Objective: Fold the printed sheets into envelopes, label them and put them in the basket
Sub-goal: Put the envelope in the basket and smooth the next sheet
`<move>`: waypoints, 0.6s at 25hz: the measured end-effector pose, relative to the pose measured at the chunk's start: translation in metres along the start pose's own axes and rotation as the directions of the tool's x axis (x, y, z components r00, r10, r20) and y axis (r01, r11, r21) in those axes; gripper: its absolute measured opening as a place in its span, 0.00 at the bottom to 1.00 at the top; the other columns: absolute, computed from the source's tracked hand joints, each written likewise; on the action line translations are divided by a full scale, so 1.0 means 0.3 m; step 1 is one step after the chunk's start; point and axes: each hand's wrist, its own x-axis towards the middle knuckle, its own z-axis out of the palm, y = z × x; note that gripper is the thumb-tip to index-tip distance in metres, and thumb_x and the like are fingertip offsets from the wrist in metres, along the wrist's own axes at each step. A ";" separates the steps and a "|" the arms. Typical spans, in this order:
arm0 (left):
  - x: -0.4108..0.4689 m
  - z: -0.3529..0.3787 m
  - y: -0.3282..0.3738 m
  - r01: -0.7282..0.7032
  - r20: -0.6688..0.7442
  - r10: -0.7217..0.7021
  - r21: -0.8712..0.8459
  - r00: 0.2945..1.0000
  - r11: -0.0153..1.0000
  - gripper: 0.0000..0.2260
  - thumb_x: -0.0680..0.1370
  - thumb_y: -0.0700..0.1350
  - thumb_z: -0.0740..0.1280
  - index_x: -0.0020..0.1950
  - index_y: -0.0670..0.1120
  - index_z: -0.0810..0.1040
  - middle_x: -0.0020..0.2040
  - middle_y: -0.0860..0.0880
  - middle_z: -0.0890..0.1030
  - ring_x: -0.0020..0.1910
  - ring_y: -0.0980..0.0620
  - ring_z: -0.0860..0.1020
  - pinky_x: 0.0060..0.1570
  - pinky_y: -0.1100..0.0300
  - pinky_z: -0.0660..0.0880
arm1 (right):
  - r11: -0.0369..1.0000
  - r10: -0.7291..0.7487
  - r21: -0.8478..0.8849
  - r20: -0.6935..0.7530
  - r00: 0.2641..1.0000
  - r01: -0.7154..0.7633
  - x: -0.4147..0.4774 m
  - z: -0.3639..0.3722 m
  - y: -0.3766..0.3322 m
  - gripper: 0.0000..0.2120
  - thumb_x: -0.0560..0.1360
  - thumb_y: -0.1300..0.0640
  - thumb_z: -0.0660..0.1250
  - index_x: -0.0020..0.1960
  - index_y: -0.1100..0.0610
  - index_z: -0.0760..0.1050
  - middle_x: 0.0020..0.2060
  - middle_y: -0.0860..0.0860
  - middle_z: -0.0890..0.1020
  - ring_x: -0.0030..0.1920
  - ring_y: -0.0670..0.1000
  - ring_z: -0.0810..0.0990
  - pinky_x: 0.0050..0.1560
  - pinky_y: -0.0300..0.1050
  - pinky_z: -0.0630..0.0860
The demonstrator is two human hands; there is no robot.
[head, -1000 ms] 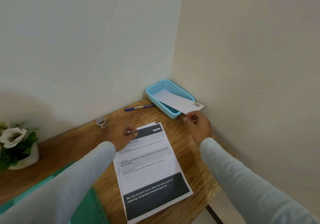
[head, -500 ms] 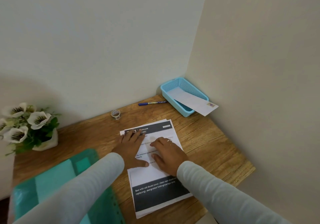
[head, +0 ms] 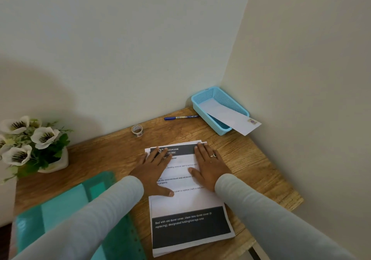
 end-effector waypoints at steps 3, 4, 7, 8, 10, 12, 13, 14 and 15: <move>0.008 0.004 -0.003 0.001 0.007 -0.001 -0.003 1.000 1.000 0.59 0.62 0.84 0.57 0.80 0.57 0.32 0.81 0.53 0.30 0.79 0.47 0.30 0.76 0.42 0.34 | 0.989 0.123 0.082 0.033 0.992 -0.126 0.038 -0.040 0.053 0.46 0.79 0.28 0.53 0.84 0.54 0.40 0.84 0.52 0.44 0.83 0.57 0.43 0.81 0.58 0.47; 0.008 0.003 -0.003 -0.003 0.008 0.003 -0.003 1.000 1.000 0.59 0.62 0.84 0.56 0.80 0.57 0.32 0.81 0.53 0.30 0.79 0.47 0.30 0.76 0.42 0.34 | 0.980 0.147 0.128 0.039 0.988 -0.151 0.049 -0.056 0.057 0.47 0.78 0.29 0.58 0.84 0.53 0.42 0.84 0.52 0.46 0.83 0.58 0.46 0.80 0.58 0.50; 0.006 -0.001 -0.001 -0.010 0.012 0.010 0.004 1.000 1.000 0.58 0.63 0.84 0.57 0.80 0.58 0.32 0.81 0.53 0.30 0.79 0.47 0.31 0.76 0.42 0.34 | 0.963 0.180 0.203 0.008 0.984 -0.178 0.073 -0.096 0.047 0.44 0.76 0.36 0.70 0.83 0.49 0.51 0.81 0.52 0.59 0.80 0.60 0.59 0.76 0.59 0.64; 0.003 -0.002 -0.001 -0.012 0.014 0.012 0.010 1.000 1.000 0.58 0.63 0.84 0.57 0.80 0.58 0.31 0.81 0.53 0.30 0.79 0.46 0.31 0.76 0.41 0.34 | 0.959 0.186 0.216 0.009 0.982 -0.184 0.081 -0.106 0.042 0.43 0.76 0.40 0.72 0.82 0.46 0.52 0.80 0.52 0.62 0.78 0.61 0.62 0.73 0.60 0.68; -0.001 -0.006 0.001 -0.018 0.013 0.018 0.013 1.000 1.000 0.57 0.64 0.83 0.58 0.80 0.58 0.31 0.81 0.53 0.31 0.79 0.46 0.31 0.77 0.40 0.35 | 0.932 0.213 0.295 0.022 0.977 -0.210 0.092 -0.122 0.039 0.42 0.75 0.47 0.76 0.80 0.44 0.55 0.77 0.51 0.66 0.76 0.61 0.67 0.70 0.59 0.73; -0.007 -0.012 0.005 -0.022 0.004 0.022 0.003 1.000 1.000 0.58 0.64 0.82 0.59 0.80 0.58 0.32 0.81 0.53 0.32 0.80 0.47 0.31 0.77 0.41 0.35 | 0.866 0.262 0.443 -0.007 0.965 -0.232 0.096 -0.135 0.044 0.36 0.75 0.54 0.77 0.76 0.45 0.62 0.73 0.51 0.72 0.71 0.59 0.74 0.66 0.56 0.78; -0.011 -0.017 0.009 -0.022 -0.001 0.022 -0.010 1.000 1.000 0.58 0.64 0.82 0.61 0.80 0.58 0.32 0.82 0.53 0.32 0.80 0.47 0.32 0.77 0.41 0.35 | 0.832 0.283 0.505 -0.028 0.959 -0.231 0.096 -0.140 0.048 0.32 0.75 0.56 0.76 0.74 0.45 0.65 0.70 0.50 0.75 0.69 0.57 0.77 0.64 0.55 0.80; -0.016 -0.023 0.013 -0.020 -0.012 0.019 -0.033 1.000 0.999 0.58 0.64 0.81 0.62 0.80 0.59 0.33 0.82 0.53 0.33 0.80 0.47 0.32 0.77 0.41 0.36 | 0.813 0.289 0.538 -0.043 0.956 -0.222 0.092 -0.144 0.051 0.28 0.76 0.57 0.75 0.72 0.45 0.69 0.68 0.50 0.77 0.66 0.56 0.79 0.62 0.53 0.81; -0.021 -0.029 0.018 -0.011 -0.032 0.009 -0.064 0.999 0.998 0.58 0.64 0.80 0.65 0.80 0.59 0.33 0.82 0.54 0.34 0.80 0.47 0.33 0.77 0.41 0.37 | 0.809 0.283 0.550 -0.052 0.958 -0.209 0.085 -0.148 0.054 0.24 0.77 0.57 0.74 0.70 0.45 0.71 0.66 0.50 0.79 0.64 0.55 0.80 0.61 0.52 0.81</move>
